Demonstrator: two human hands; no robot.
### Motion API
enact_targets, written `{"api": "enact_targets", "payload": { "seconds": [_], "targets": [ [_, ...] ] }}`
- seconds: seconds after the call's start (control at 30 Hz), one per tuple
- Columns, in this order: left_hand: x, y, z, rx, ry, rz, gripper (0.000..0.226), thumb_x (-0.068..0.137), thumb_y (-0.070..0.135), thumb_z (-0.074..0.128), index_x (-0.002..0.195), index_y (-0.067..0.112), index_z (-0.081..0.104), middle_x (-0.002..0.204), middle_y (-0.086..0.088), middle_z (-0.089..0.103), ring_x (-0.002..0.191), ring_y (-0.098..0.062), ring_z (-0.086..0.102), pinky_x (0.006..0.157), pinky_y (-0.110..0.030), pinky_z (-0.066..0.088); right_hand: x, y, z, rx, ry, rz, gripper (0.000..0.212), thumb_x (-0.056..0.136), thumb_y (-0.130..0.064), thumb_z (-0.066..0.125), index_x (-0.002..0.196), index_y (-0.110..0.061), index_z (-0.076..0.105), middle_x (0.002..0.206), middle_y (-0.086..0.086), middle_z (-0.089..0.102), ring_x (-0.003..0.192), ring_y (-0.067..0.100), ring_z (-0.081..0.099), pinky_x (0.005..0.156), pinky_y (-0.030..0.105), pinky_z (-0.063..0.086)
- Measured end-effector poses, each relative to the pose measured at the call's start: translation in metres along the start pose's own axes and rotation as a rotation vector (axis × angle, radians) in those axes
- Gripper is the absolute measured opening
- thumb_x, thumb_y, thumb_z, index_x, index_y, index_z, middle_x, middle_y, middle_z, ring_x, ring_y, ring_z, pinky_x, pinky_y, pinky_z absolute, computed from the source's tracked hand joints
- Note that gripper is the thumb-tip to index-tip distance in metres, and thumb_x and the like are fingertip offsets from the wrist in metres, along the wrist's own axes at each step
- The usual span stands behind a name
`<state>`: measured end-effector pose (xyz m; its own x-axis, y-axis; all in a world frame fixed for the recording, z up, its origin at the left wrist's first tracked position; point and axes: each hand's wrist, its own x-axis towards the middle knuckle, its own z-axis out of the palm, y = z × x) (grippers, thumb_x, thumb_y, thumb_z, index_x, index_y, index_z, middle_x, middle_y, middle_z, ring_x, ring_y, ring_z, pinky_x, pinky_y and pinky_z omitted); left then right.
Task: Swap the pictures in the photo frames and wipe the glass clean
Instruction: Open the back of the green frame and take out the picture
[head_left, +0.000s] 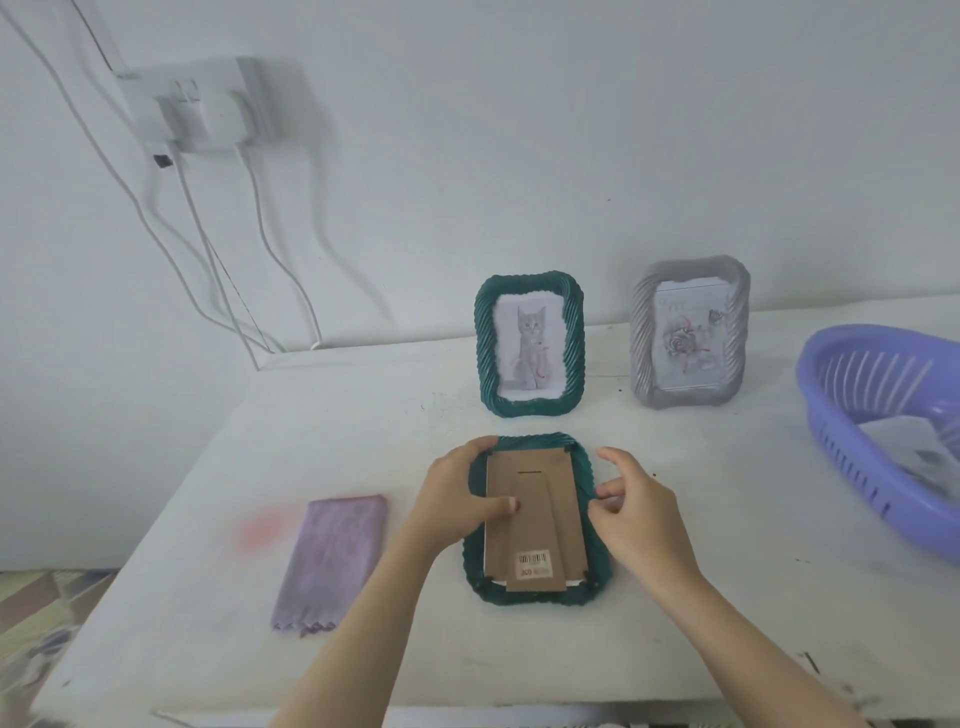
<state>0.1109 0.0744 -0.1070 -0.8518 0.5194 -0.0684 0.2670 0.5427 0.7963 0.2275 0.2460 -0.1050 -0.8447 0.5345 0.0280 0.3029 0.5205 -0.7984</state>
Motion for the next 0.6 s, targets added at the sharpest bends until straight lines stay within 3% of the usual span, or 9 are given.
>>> {"api": "enact_targets", "payload": {
  "seconds": [0.07, 0.13, 0.23, 0.37, 0.47, 0.6],
  "targets": [
    [-0.003, -0.001, 0.004, 0.045, 0.028, 0.017, 0.077, 0.060, 0.045, 0.071, 0.131, 0.035, 0.043, 0.134, 0.009, 0.049, 0.125, -0.017, 0.041, 0.107, -0.041, 0.036, 0.001, 0.005, 0.000, -0.091, 0.002, -0.023, 0.053, 0.080, -0.012, 0.059, 0.130, -0.025, 0.046, 0.086, -0.010, 0.058, 0.082, 0.013, 0.056, 0.073, 0.025, 0.042],
    [-0.007, -0.002, 0.007, 0.122, 0.065, 0.056, 0.071, 0.071, 0.040, 0.070, 0.135, 0.034, 0.040, 0.143, 0.007, 0.038, 0.134, -0.017, 0.030, 0.112, -0.034, 0.025, 0.001, 0.008, 0.001, -0.127, 0.011, -0.071, 0.052, 0.081, -0.016, 0.060, 0.130, -0.024, 0.046, 0.091, -0.009, 0.058, 0.091, 0.016, 0.055, 0.075, 0.025, 0.040],
    [-0.017, -0.005, 0.009, 0.178, 0.042, 0.130, 0.079, 0.069, 0.054, 0.064, 0.139, 0.038, 0.032, 0.151, 0.009, 0.025, 0.139, -0.008, 0.017, 0.115, -0.032, 0.016, 0.002, 0.012, 0.002, -0.167, -0.016, -0.247, 0.061, 0.078, -0.036, 0.063, 0.134, -0.022, 0.043, 0.121, -0.003, 0.058, 0.114, 0.021, 0.051, 0.094, 0.030, 0.039],
    [-0.027, -0.012, 0.008, 0.221, -0.079, 0.128, 0.100, 0.055, 0.071, 0.056, 0.140, 0.045, 0.011, 0.152, 0.017, 0.014, 0.139, 0.000, 0.004, 0.116, -0.030, 0.000, 0.003, 0.017, 0.001, -0.312, -0.249, -0.374, 0.093, 0.064, -0.073, 0.047, 0.144, -0.038, 0.015, 0.150, -0.011, 0.028, 0.138, 0.010, 0.025, 0.113, 0.036, 0.021],
    [-0.032, -0.016, 0.008, 0.264, -0.084, 0.142, 0.106, 0.055, 0.074, 0.055, 0.143, 0.040, 0.007, 0.151, 0.020, 0.007, 0.139, 0.002, -0.002, 0.112, -0.023, -0.007, 0.006, 0.019, 0.002, -0.341, -0.300, -0.375, 0.102, 0.058, -0.080, 0.046, 0.143, -0.043, 0.002, 0.155, -0.009, 0.015, 0.142, 0.008, 0.010, 0.115, 0.039, 0.010],
    [-0.033, -0.018, 0.007, 0.357, -0.065, 0.149, 0.112, 0.056, 0.080, 0.049, 0.147, 0.031, 0.006, 0.146, 0.024, 0.000, 0.137, 0.004, -0.010, 0.115, -0.027, -0.010, 0.013, 0.020, 0.002, -0.349, -0.322, -0.371, 0.113, 0.052, -0.086, 0.049, 0.144, -0.041, 0.002, 0.157, -0.005, 0.005, 0.144, 0.011, 0.001, 0.117, 0.041, 0.006]
  ]
}}
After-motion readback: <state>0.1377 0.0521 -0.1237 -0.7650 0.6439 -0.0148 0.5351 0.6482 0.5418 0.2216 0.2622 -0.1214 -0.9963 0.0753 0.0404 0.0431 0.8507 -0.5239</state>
